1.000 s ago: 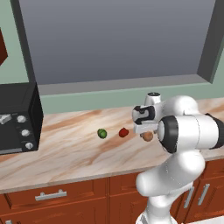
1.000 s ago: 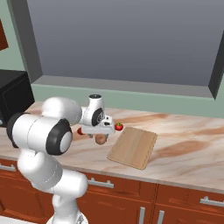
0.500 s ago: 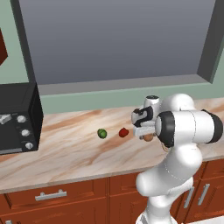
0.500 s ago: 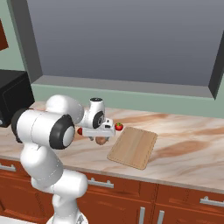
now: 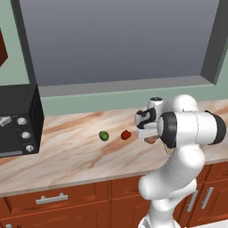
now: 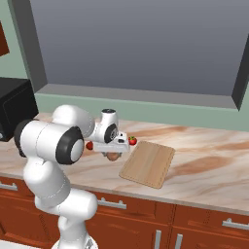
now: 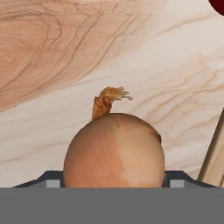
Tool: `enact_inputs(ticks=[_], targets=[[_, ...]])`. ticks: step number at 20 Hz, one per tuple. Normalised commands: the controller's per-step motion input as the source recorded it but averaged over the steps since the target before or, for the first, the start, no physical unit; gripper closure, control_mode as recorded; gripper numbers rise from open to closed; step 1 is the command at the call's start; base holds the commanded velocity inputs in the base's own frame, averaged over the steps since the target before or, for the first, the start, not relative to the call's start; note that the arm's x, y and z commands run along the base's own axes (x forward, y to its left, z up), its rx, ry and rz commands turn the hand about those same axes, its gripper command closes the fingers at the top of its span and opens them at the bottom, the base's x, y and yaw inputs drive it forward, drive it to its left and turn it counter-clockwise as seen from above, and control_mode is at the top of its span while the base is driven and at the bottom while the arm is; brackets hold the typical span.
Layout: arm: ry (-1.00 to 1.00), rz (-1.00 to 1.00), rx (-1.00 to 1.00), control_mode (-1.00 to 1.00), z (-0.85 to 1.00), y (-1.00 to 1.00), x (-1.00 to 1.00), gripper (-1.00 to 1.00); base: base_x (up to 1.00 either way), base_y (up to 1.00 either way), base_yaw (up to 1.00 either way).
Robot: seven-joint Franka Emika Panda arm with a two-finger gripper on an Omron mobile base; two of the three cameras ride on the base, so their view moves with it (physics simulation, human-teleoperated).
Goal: Place the avocado, onion, tomato, and bell pepper on the cutting board.
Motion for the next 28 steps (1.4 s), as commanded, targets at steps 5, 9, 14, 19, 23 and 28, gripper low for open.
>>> enact_inputs(ticks=[5, 9, 14, 19, 23, 28], targets=[[0.00, 0.00, 0.00, -1.00, 0.18, -0.02, -0.07, 1.00, 0.00, 0.00, 0.00], [-0.01, 0.00, -0.01, -1.00, 0.35, -0.06, -0.14, 1.00, 0.00, 0.00, 0.00], [-0.01, 0.00, -0.01, -1.00, 0.71, -0.07, -0.12, 1.00, 0.00, 0.00, 0.00], [0.00, 0.00, -0.02, -1.00, 0.78, -0.10, -0.05, 1.00, 0.00, 0.00, 0.00], [0.00, 0.00, 0.00, -1.00, 0.55, -0.34, -0.06, 1.00, 0.00, 0.00, 0.00], [0.00, 0.00, 0.00, -1.00, 0.23, -0.42, -0.11, 1.00, 0.00, 0.00, 0.00]])
